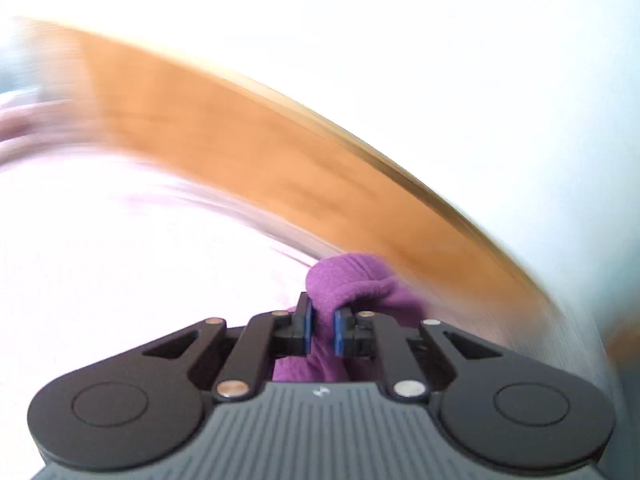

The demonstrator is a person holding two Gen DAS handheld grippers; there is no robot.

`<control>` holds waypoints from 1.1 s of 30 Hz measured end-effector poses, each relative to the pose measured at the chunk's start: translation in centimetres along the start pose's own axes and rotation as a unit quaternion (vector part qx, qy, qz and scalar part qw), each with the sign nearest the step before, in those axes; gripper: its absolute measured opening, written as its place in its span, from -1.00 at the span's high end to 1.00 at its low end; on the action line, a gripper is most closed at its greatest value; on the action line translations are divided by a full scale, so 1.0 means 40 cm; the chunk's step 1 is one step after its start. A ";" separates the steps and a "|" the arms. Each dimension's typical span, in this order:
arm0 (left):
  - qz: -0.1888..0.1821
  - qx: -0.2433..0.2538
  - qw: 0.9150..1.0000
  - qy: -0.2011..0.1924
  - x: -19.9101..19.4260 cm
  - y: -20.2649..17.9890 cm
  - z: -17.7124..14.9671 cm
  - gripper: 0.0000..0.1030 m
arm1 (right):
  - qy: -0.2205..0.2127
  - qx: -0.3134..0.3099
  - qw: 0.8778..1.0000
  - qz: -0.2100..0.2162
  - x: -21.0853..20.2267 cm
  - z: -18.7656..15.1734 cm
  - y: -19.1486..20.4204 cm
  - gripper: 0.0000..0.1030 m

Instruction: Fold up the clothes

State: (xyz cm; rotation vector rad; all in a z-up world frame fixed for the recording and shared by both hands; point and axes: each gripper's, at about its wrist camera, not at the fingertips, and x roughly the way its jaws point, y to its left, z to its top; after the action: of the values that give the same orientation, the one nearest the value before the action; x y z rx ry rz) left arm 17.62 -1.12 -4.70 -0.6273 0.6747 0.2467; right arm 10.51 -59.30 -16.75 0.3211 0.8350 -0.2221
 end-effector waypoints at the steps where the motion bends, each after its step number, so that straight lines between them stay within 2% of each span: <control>1: 0.058 0.003 0.998 -0.005 -0.018 0.083 -0.003 0.81 | -0.001 -0.006 1.000 0.001 -0.009 0.001 0.012 -0.17; 2: 0.101 0.008 0.995 0.005 -0.025 0.157 -0.016 0.80 | 0.004 -0.015 1.000 0.004 -0.015 -0.001 0.029 -0.18; 3: 0.127 0.015 0.991 0.034 -0.019 0.221 -0.041 0.81 | 0.009 -0.025 1.000 0.006 -0.018 -0.006 0.050 -0.18; 4: 0.138 0.012 0.989 0.057 -0.020 0.278 -0.068 0.78 | 0.014 -0.035 0.999 0.008 -0.021 -0.014 0.071 -0.20; 5: 0.132 -0.004 0.989 0.073 -0.031 0.328 -0.096 0.73 | 0.021 -0.046 0.999 0.014 -0.022 -0.024 0.097 -0.21; 7: 0.121 -0.029 0.987 0.098 -0.054 0.416 -0.149 0.43 | 0.035 -0.070 0.997 0.027 -0.024 -0.042 0.150 -0.29; 8: 0.118 -0.029 0.988 0.097 -0.069 0.441 -0.169 0.36 | 0.041 -0.077 0.996 0.031 -0.023 -0.050 0.174 -0.29; 9: 0.116 -0.029 0.988 0.096 -0.085 0.466 -0.189 0.16 | 0.047 -0.085 0.995 0.035 -0.021 -0.057 0.198 -0.29; 10: 0.117 -0.025 0.988 0.093 -0.098 0.482 -0.206 -0.05 | 0.052 -0.092 0.994 0.040 -0.020 -0.063 0.225 -0.29; 14: 0.134 0.013 0.988 0.081 -0.136 0.504 -0.249 -0.29 | 0.045 -0.141 0.986 0.074 -0.031 -0.075 0.369 -0.41; 15: 0.136 0.026 0.987 0.080 -0.149 0.505 -0.249 -0.43 | 0.036 -0.159 0.983 0.083 -0.033 -0.076 0.411 -0.52; 17: 0.149 0.053 0.984 0.077 -0.154 0.507 -0.247 -0.53 | 0.014 -0.202 0.975 0.093 -0.019 -0.072 0.498 -0.65; 20: 0.171 0.087 0.979 0.076 -0.129 0.519 -0.244 -0.71 | -0.010 -0.267 0.959 0.093 0.033 -0.063 0.616 -0.67; 22: 0.178 0.099 0.976 0.084 -0.096 0.531 -0.243 -0.74 | -0.001 -0.312 0.946 0.088 0.097 -0.062 0.677 -0.64; 23: 0.178 0.105 0.974 0.089 -0.079 0.533 -0.244 -0.74 | 0.017 -0.339 0.936 0.091 0.138 -0.065 0.700 -0.55; 24: 0.178 0.111 0.973 0.095 -0.061 0.534 -0.244 -0.74 | 0.040 -0.361 0.928 0.085 0.173 -0.070 0.710 0.09; 25: 0.180 0.116 0.972 0.098 -0.047 0.536 -0.244 -0.69 | 0.064 -0.383 0.918 0.078 0.207 -0.075 0.719 1.00; 26: 0.186 0.122 0.970 0.098 -0.039 0.539 -0.244 -0.66 | 0.058 -0.375 0.923 0.057 0.213 -0.061 0.698 0.98; 27: 0.191 0.127 0.968 0.099 -0.030 0.541 -0.244 -0.46 | 0.050 -0.366 0.929 0.037 0.218 -0.047 0.676 1.00; 28: 0.198 0.129 0.967 0.096 -0.025 0.547 -0.243 -0.17 | 0.039 -0.331 0.943 0.016 0.201 -0.020 0.628 1.00; 29: 0.205 0.122 0.967 0.093 -0.025 0.558 -0.242 -0.10 | 0.028 -0.293 0.956 -0.004 0.182 0.008 0.579 1.00; 31: 0.200 0.092 0.971 0.093 -0.030 0.585 -0.241 0.02 | 0.030 -0.237 0.970 -0.049 0.137 0.027 0.465 1.00; 33: 0.189 0.067 0.975 0.095 -0.036 0.606 -0.242 0.01 | 0.086 -0.208 0.972 -0.068 0.121 -0.012 0.353 1.00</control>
State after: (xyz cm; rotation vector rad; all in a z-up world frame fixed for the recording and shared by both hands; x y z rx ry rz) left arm 1.74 12.06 -20.78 -0.3914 0.9880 0.4934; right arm 17.81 -46.35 -18.02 -0.1134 1.0517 -0.1425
